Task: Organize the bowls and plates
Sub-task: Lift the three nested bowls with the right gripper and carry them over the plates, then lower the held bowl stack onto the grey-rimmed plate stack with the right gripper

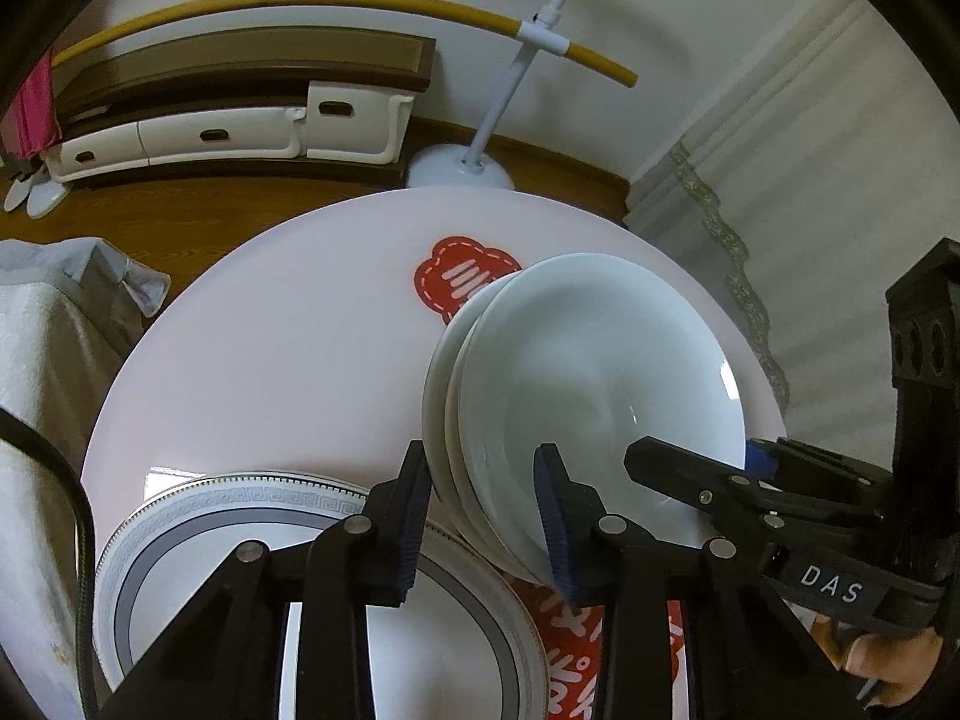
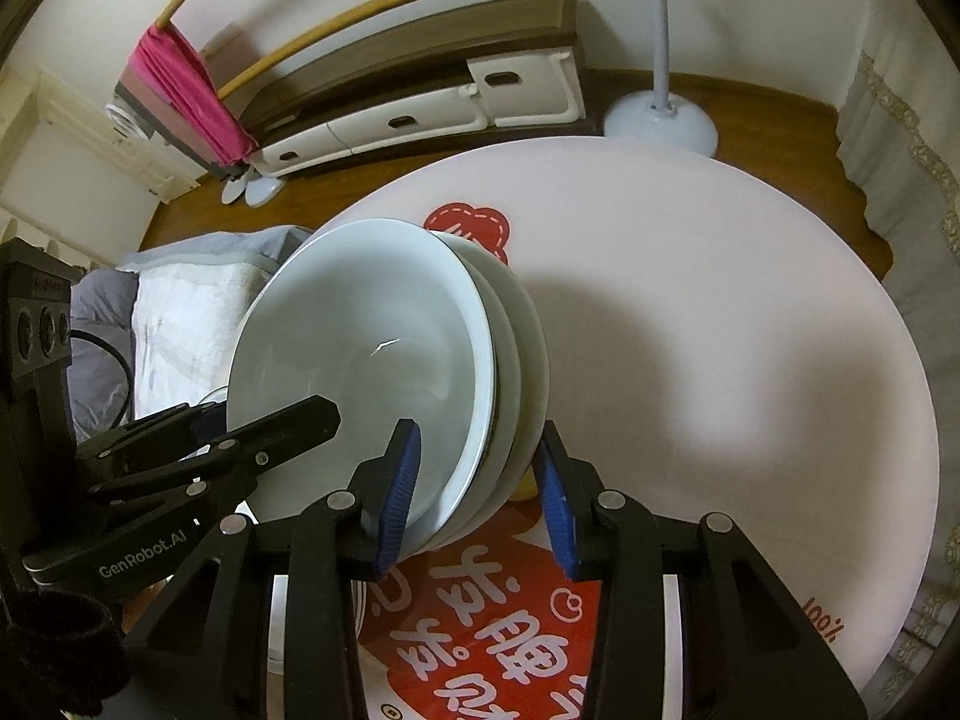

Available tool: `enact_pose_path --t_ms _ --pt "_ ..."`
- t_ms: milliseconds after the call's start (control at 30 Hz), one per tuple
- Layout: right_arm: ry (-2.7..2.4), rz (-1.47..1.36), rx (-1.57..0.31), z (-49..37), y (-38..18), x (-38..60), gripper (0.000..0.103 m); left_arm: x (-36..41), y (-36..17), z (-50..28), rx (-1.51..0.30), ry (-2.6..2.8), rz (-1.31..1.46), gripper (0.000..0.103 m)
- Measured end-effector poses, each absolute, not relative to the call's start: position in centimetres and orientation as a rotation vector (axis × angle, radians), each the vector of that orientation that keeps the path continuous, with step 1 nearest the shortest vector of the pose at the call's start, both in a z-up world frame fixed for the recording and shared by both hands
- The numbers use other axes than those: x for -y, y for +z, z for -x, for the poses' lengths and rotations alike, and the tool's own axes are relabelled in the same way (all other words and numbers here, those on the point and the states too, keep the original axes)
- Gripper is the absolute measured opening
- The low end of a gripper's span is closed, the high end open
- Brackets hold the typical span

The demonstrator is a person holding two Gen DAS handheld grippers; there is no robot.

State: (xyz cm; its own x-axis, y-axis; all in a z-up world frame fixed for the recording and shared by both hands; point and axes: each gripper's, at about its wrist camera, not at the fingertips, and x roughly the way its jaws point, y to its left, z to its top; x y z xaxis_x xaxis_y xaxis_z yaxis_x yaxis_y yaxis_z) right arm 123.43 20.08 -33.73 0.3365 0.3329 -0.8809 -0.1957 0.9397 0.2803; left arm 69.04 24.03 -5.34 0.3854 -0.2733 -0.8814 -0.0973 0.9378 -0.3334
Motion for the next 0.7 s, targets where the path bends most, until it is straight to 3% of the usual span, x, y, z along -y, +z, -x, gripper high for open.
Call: enact_pose_path --t_ms 700 --pt "0.343 -0.136 -1.149 -123.0 -33.3 -20.3 0.032 -24.0 -4.2 -67.9 -1.145 -0.082 0.389 0.030"
